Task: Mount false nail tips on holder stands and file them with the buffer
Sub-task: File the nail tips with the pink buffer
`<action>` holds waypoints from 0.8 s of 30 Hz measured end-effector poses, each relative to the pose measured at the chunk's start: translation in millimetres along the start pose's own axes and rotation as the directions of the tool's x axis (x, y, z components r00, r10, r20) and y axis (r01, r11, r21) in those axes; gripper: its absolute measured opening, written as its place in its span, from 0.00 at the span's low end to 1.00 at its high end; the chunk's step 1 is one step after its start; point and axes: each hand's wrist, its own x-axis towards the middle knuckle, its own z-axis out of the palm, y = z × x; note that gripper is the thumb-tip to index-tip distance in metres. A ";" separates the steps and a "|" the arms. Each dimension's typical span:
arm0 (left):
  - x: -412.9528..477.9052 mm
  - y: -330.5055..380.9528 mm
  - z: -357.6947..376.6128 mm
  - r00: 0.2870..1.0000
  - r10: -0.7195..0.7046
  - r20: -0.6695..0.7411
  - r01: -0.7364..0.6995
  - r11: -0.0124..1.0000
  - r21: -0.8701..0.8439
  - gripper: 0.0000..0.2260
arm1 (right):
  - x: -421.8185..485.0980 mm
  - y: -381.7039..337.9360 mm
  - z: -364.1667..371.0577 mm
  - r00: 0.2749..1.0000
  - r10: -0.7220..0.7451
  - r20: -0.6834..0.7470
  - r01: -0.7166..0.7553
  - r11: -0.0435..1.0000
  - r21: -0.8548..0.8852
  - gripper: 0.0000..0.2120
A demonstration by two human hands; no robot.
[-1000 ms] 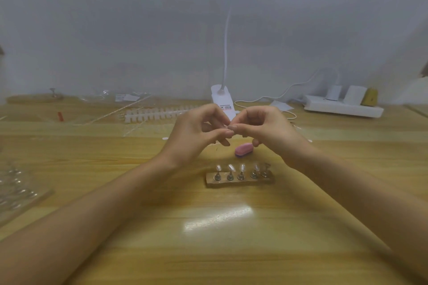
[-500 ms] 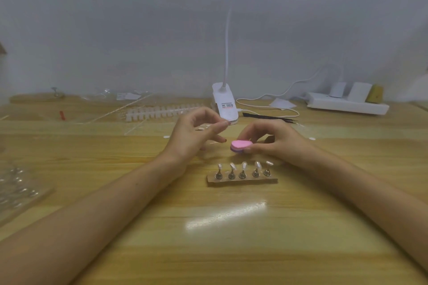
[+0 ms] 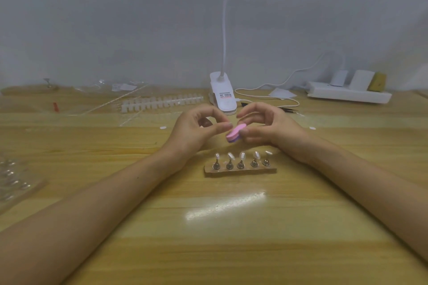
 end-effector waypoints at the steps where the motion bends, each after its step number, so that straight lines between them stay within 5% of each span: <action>1: 0.4 -0.4 0.4 1.000 0.006 -0.007 -0.006 1.000 0.000 0.04 | 0.4 0.2 -0.7 0.999 0.000 -0.045 0.001 0.999 0.039 0.19; 6: 1.1 -3.2 1.3 0.998 0.058 -0.010 -0.058 0.998 0.019 0.05 | -1.5 0.5 2.1 1.000 -0.007 0.005 0.007 0.999 -0.033 0.19; 9: 1.7 -5.2 1.3 0.998 0.052 -0.028 -0.051 0.999 0.015 0.05 | -0.8 -0.2 0.0 0.994 0.003 -0.111 0.011 0.992 0.124 0.22; 13: 1.6 -6.0 0.8 0.998 0.063 0.004 -0.063 0.998 0.023 0.05 | -2.7 -0.1 2.6 1.000 -0.003 0.006 0.003 1.000 0.008 0.22; 16: 1.7 -5.3 0.8 0.998 0.059 0.000 -0.059 0.998 0.017 0.05 | -1.7 1.0 0.9 0.992 -0.008 -0.129 0.021 0.994 0.106 0.24; 20: 1.6 -4.9 1.4 0.998 0.061 0.004 -0.061 0.998 0.019 0.05 | -3.3 0.8 4.6 1.000 -0.019 -0.012 0.019 1.000 0.001 0.24; 24: 2.2 -4.9 1.2 0.999 0.049 -0.011 -0.049 0.999 -0.005 0.06 | -2.4 0.8 2.9 0.987 -0.019 -0.158 0.031 0.997 0.069 0.27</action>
